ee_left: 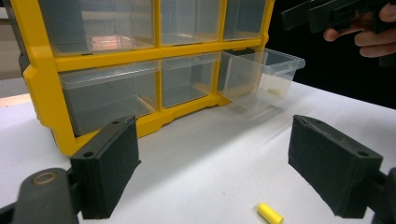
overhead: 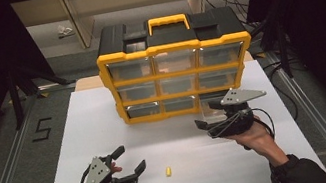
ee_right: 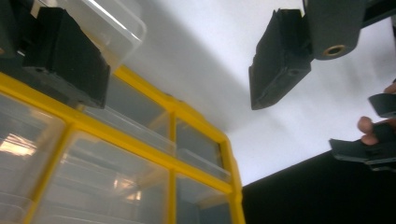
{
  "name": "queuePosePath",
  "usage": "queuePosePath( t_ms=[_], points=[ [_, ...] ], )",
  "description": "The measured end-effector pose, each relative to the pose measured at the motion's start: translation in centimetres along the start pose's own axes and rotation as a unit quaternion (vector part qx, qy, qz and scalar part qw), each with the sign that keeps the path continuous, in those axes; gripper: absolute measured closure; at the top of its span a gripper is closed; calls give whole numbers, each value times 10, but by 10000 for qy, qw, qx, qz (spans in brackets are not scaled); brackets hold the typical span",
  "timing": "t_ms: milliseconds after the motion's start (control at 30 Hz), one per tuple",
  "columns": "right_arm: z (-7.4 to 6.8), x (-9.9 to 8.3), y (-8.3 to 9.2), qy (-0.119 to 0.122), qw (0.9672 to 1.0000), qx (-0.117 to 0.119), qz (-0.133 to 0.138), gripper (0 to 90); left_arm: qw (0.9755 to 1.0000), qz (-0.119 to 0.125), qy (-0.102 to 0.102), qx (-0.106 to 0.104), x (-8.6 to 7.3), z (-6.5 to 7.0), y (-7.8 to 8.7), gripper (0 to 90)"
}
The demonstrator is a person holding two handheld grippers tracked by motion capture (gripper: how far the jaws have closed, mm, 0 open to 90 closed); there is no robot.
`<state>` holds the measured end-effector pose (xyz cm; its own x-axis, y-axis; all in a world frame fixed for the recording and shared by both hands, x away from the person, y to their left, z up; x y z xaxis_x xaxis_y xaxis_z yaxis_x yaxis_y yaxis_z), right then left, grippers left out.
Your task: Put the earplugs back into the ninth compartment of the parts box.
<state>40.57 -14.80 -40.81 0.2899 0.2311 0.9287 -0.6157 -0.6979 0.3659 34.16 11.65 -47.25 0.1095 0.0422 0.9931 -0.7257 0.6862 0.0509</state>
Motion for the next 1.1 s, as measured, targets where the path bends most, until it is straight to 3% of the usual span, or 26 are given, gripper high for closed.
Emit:
queuePosePath(
  t_ms=[767,1100],
  points=[
    [-46,-10,-19,215,9982,529,-157,176,10000,5,-7,9,0,0,0,160],
    [-66,-26,-34,366,9956,742,-450,177,10000,-1,-15,10,0,0,0,159]
  ],
)
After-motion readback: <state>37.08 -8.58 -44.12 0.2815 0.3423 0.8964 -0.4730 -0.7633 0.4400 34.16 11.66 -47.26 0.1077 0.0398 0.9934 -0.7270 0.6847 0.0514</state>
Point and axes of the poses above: each handheld gripper's, and its own axes: y roughly backward along the jaws, x roughly out of its top, z roughly to its right, the point moved 8 cm from there along -y, roughly forward along the jaws, and after that the axes turned 6 degrees about z, right-handed, at the moved point
